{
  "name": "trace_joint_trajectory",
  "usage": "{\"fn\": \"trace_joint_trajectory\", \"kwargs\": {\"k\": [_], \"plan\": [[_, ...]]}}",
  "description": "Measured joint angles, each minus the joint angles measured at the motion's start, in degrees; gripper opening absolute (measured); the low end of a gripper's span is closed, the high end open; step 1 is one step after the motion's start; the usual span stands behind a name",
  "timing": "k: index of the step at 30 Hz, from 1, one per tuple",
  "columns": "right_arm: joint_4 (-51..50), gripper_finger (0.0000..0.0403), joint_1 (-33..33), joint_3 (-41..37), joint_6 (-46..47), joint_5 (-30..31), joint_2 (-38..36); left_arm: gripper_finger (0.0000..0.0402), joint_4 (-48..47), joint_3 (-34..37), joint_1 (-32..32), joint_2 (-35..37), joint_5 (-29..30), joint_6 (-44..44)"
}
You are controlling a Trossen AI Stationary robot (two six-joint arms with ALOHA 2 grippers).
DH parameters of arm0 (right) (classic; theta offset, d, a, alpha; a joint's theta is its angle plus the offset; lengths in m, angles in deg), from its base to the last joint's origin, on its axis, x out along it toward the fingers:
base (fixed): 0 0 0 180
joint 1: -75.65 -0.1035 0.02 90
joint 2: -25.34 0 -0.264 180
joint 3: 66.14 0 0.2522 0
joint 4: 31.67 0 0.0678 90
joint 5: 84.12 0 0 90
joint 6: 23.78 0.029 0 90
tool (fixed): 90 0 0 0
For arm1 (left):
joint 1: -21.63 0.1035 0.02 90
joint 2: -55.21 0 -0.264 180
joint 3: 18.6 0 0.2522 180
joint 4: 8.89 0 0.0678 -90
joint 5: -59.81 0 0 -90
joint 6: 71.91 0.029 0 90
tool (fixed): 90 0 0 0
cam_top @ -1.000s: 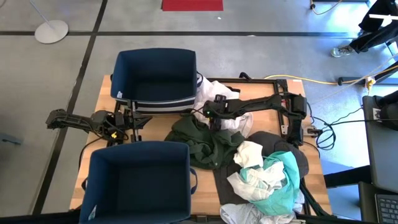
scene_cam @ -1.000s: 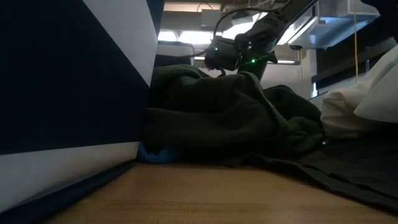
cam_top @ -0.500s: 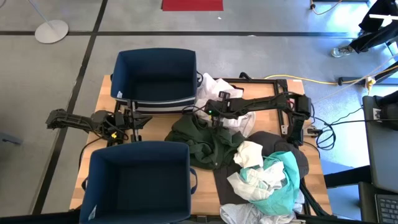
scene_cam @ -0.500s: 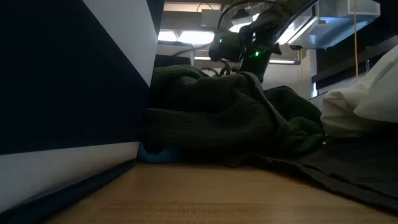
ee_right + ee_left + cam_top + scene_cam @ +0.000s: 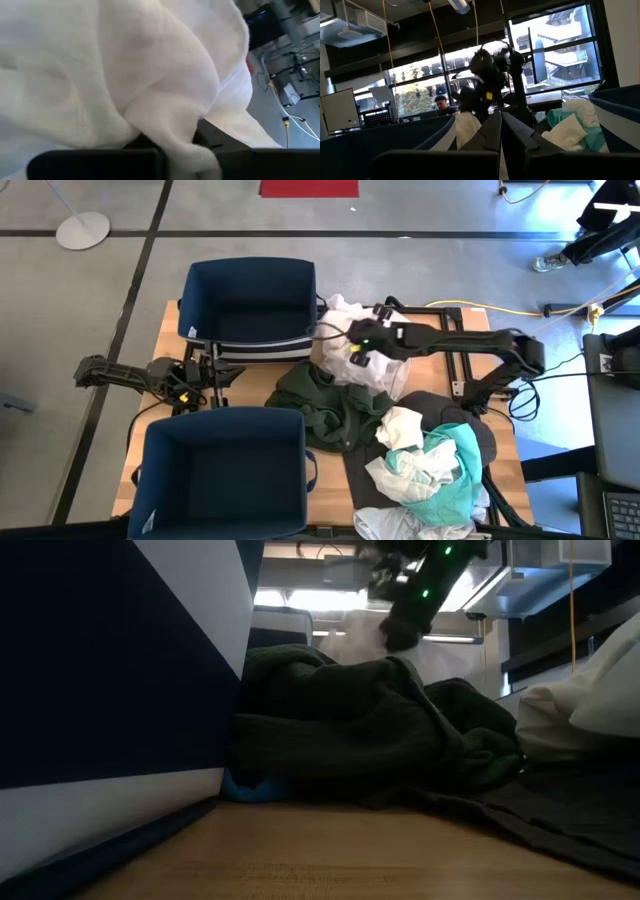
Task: Sort clothes
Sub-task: Put the white polo shirt into the top blue laundry bin
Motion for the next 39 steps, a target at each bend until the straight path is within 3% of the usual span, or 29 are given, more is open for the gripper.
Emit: {"fn": "trace_joint_trajectory", "kwargs": {"k": [14, 28, 39], "plan": [[9.40, 0.0038, 0.00, 0.32, -8.69, 2.45, -10.89, 0.0000, -0.24, 0.00, 0.01, -0.02, 0.02, -1.97], [9.90, 0.0042, 0.07, 15.70, -9.25, 5.06, -10.85, 0.0000, -0.24, 0.00, 0.01, -0.02, 0.02, -2.04], [33.22, 0.0043, 0.07, 20.06, -20.51, 5.93, -8.39, 0.0000, -0.20, 0.00, 0.01, -0.02, 0.02, -2.04]]}}
